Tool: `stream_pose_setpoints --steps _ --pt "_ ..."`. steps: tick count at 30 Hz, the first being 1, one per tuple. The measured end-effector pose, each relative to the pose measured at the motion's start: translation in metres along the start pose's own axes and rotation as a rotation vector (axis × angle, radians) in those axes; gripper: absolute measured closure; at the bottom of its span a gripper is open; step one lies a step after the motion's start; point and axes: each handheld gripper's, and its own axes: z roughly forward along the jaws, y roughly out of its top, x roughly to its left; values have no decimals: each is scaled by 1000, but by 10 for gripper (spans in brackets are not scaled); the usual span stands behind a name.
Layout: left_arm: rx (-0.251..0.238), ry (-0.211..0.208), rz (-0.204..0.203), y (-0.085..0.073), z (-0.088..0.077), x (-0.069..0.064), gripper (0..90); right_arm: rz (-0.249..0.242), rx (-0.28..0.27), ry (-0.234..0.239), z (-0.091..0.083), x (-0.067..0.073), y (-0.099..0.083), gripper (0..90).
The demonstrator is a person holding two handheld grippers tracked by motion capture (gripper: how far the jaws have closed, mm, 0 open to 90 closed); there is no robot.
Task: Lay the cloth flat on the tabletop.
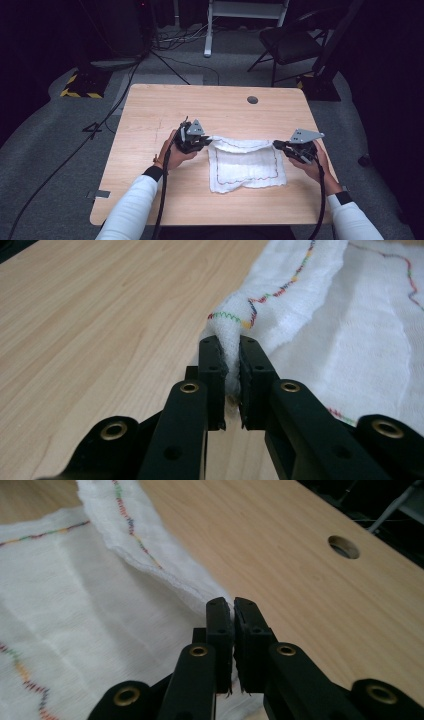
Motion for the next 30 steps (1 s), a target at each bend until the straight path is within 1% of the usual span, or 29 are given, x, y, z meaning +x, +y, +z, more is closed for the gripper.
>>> stream_pose_setpoints --steps 1,2,3,4,6,7,9,10,11,12,13,14,15,16,17,18,19,20,21,22,23,24,25,26,27,28,29,30 --pt "2 5 -8 3 3 3 827 4 -8 -10 1 -3 3 861" --pt "-1 0 -11 4 5 6 828 13 -19 -23 2 -7 7 861" --pt "-4 3 -16 6 7 9 830 18 -18 -29 3 -10 9 861" --pt "2 17 -13 8 10 11 831 28 -20 -37 6 -13 11 862" --pt "2 20 -33 11 16 19 831 44 -19 -54 12 -19 15 862" --pt "0 36 -36 13 20 23 831 51 -22 -66 15 -22 17 862" --pt "-8 44 -72 15 24 32 829 79 -26 -80 21 -29 21 863" --pt "-8 57 -91 16 26 36 826 93 -26 -92 24 -33 22 863" --pt "-4 78 -99 17 29 40 826 111 -22 -105 28 -37 23 862" --pt "10 98 -112 17 33 44 821 132 -19 -120 33 -42 24 861" --pt "24 132 -135 18 37 48 796 155 -11 -140 38 -46 25 858" --pt "47 184 -151 19 41 50 740 167 7 -161 43 -50 26 851" --pt "51 203 -171 19 43 53 712 170 25 -198 49 -52 26 837" --pt "43 203 -180 18 45 54 709 173 42 -229 54 -55 26 807" --pt "44 206 -184 18 47 55 678 188 51 -233 58 -57 25 774" --pt "52 198 -177 18 48 54 645 195 60 -235 61 -58 24 771" --pt "54 166 -168 18 49 51 631 193 70 -237 63 -58 22 773" --pt "55 164 -162 18 49 48 592 195 74 -231 64 -59 19 759" --pt "70 160 -155 17 48 44 559 201 76 -226 64 -59 17 721" --pt "80 153 -152 17 47 42 489 207 86 -223 63 -59 14 639" --pt "88 139 -139 15 45 38 378 235 94 -190 59 -59 9 588" --pt "98 125 -126 14 43 33 378 235 94 -190 59 -59 9 588" --pt "104 108 -113 11 39 26 348 250 93 -155 56 -59 6 568" --pt "100 98 -108 9 36 22 301 234 75 -138 50 -54 2 554" --pt "97 89 -106 6 33 16 284 222 70 -122 46 -52 -1 534" --pt "109 88 -90 2 31 8 269 217 70 -92 42 -47 -4 516" --pt "131 84 -62 -1 29 -1 248 206 81 -64 38 -42 -8 498" --pt "138 80 -48 -3 29 -7 248 182 101 -48 33 -34 -13 486"
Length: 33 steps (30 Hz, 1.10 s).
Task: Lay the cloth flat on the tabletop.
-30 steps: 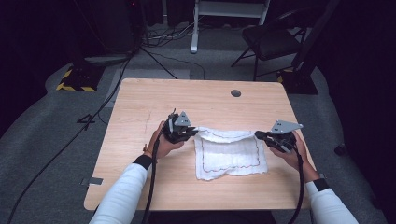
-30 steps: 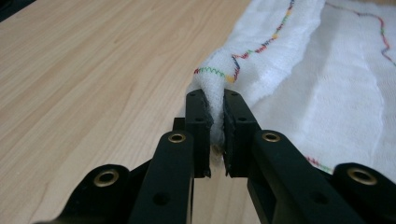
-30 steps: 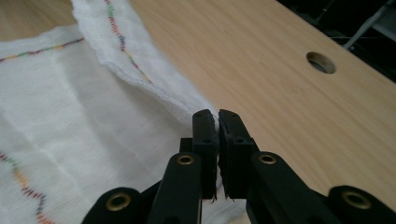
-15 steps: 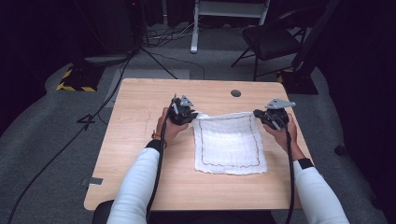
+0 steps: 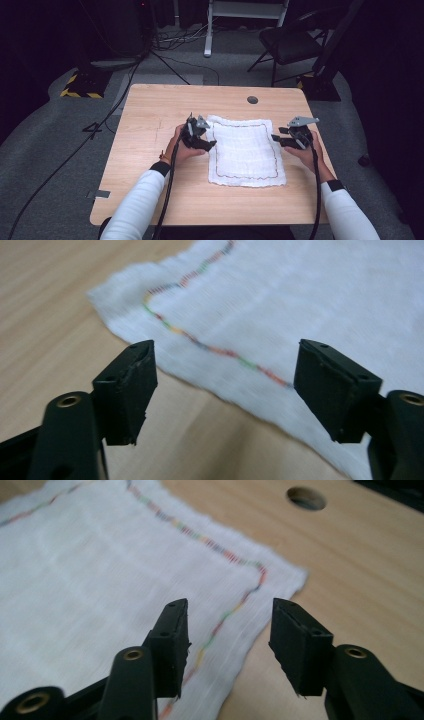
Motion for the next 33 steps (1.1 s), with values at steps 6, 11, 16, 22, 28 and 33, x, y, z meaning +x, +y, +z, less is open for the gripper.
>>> stream_pose_setpoints --steps 6,11,16,22,28,33 --pt "13 -99 65 -12 -9 -40 236 -65 52 71 -22 29 -31 437" --pt "37 -118 117 -20 -8 -64 219 -98 73 100 -30 43 -45 392" --pt "77 -125 106 -31 -4 -66 212 -91 94 105 -35 49 -58 314" --pt "71 -104 107 -40 -12 -64 209 -79 98 92 -36 52 -66 287" --pt "84 -113 96 -46 -18 -63 217 -107 94 78 -38 63 -65 307" --pt "82 -135 70 -54 -23 -60 210 -134 101 69 -38 73 -62 320"
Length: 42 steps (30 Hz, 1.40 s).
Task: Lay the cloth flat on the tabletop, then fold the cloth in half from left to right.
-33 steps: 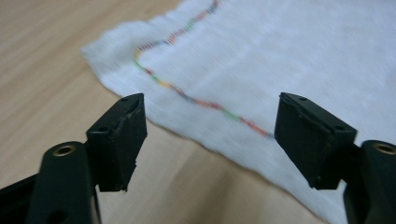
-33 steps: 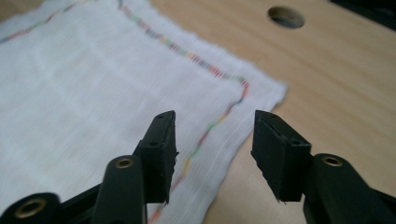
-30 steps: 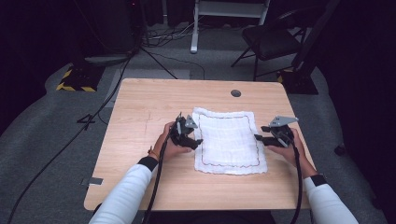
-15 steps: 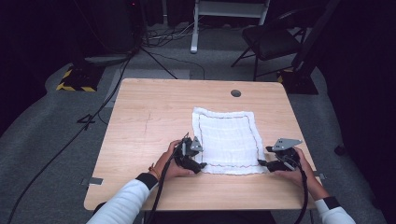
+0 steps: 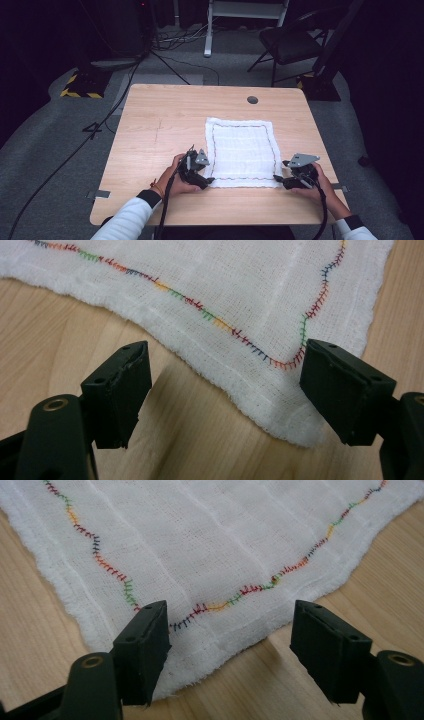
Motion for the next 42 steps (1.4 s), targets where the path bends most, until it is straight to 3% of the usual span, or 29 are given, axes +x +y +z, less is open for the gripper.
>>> stream_pose_setpoints --steps 9,13,18,19,21,27,31,36,42 --pt "-19 16 -17 -14 -9 -8 212 -4 -6 23 -2 13 -1 330" --pt "-12 -9 -44 -21 -14 -11 217 -20 -2 34 -4 20 0 330" --pt "18 -11 -22 -22 -20 -14 210 -45 7 43 -7 25 2 304" --pt "18 4 0 -21 -21 -14 207 -44 2 45 -8 24 2 308" --pt "-9 8 4 -18 -23 -12 204 -16 -23 38 -12 18 4 312" --pt "-79 26 -28 -4 -27 12 197 45 -83 -7 -18 -8 13 335" --pt "-126 118 -46 14 -28 31 201 99 -106 -32 -14 -30 27 359" --pt "-135 175 -63 38 -17 56 200 142 -101 -79 7 -58 50 388" --pt "-136 181 -139 57 5 87 208 165 -75 -116 36 -76 69 415"
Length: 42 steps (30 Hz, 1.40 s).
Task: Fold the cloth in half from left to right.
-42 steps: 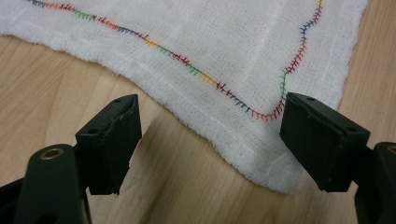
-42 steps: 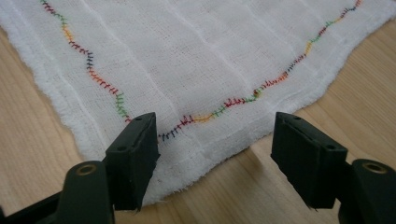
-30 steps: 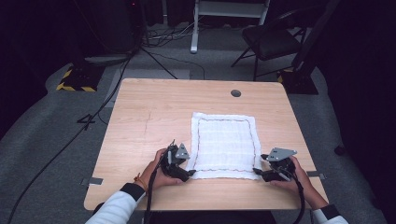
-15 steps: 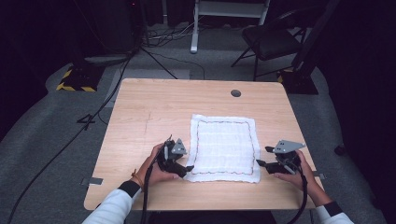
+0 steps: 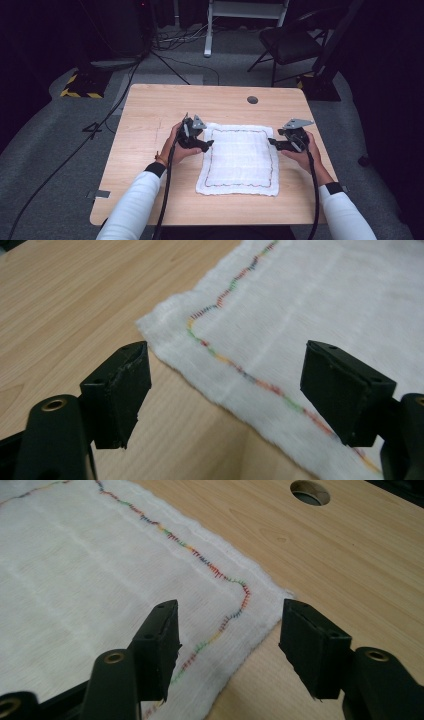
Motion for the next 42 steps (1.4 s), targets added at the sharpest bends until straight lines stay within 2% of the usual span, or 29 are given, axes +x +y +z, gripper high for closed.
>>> stream_pose_setpoints --steps 4,7,11,15,17,20,23,25,26,28,30,32,33,36,38,41,42 --pt "20 26 -13 7 22 10 215 27 22 -13 18 -6 8 419" --pt "31 40 -45 10 37 16 216 51 33 -19 29 -13 11 422" --pt "58 37 -76 13 51 22 214 90 51 -30 40 -21 11 420" --pt "87 34 -85 12 61 23 210 118 79 -38 50 -27 9 420" --pt "94 21 -97 11 65 22 208 103 83 -60 53 -27 9 432" --pt "87 11 -117 10 66 25 193 109 96 -46 59 -28 6 446" --pt "81 -2 -113 8 66 27 188 129 85 -32 60 -30 5 447" --pt "79 -4 -110 8 66 28 196 146 79 -10 60 -32 3 488" --pt "80 -13 -104 9 65 28 215 157 70 8 60 -33 2 517" --pt "74 -30 -96 9 63 29 357 169 66 26 60 -34 1 556" --pt "75 -54 -92 10 62 29 442 170 65 49 59 -33 2 675" --pt "72 -72 -87 10 60 31 583 169 59 70 60 -30 4 804" --pt "72 -83 -89 9 60 32 642 168 58 74 60 -29 4 836" --pt "57 -76 -81 8 56 34 764 155 51 58 61 -27 6 864" --pt "32 -56 -77 8 51 37 826 151 39 57 59 -25 8 869" --pt "3 -44 -73 9 41 42 849 126 13 38 55 -23 13 872" --pt "1 -52 -70 10 39 43 852 125 -3 37 53 -22 15 874"
